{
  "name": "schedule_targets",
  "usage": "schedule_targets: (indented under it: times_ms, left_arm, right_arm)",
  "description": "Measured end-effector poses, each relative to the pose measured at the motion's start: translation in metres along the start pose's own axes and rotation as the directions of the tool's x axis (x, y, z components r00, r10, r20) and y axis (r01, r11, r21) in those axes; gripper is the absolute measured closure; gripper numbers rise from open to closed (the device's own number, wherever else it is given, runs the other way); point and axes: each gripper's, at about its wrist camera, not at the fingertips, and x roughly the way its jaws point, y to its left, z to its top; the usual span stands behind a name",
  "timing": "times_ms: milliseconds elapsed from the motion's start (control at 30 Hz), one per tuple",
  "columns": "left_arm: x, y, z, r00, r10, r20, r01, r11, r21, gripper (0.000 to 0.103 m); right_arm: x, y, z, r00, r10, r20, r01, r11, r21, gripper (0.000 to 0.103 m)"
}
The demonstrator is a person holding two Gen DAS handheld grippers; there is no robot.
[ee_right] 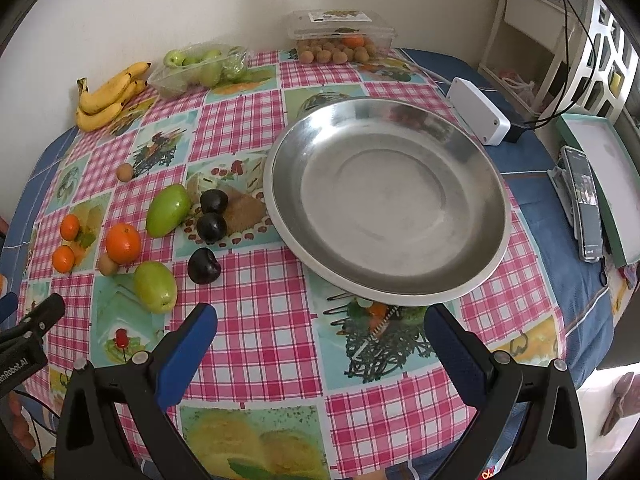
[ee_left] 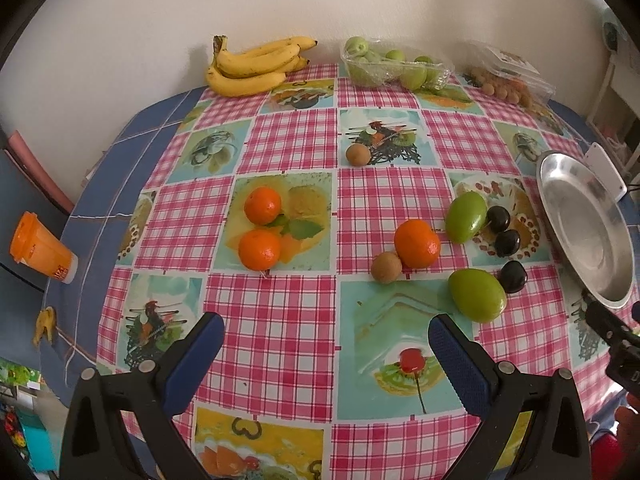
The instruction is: Organize fruits
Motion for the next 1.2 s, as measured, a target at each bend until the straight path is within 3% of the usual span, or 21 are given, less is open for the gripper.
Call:
schedule_targets:
  times_ms: [1200]
  left_arm:
    - [0.0084, 0.0021, -0.0010, 0.999, -0.011, -0.038, 0.011, 1.000, 0.000, 0.000]
  right_arm:
    - [0.0100, -0.0003, -0.0024, 1.000, 0.009, -0.009, -0.009, 1.000, -0.013, 0.000]
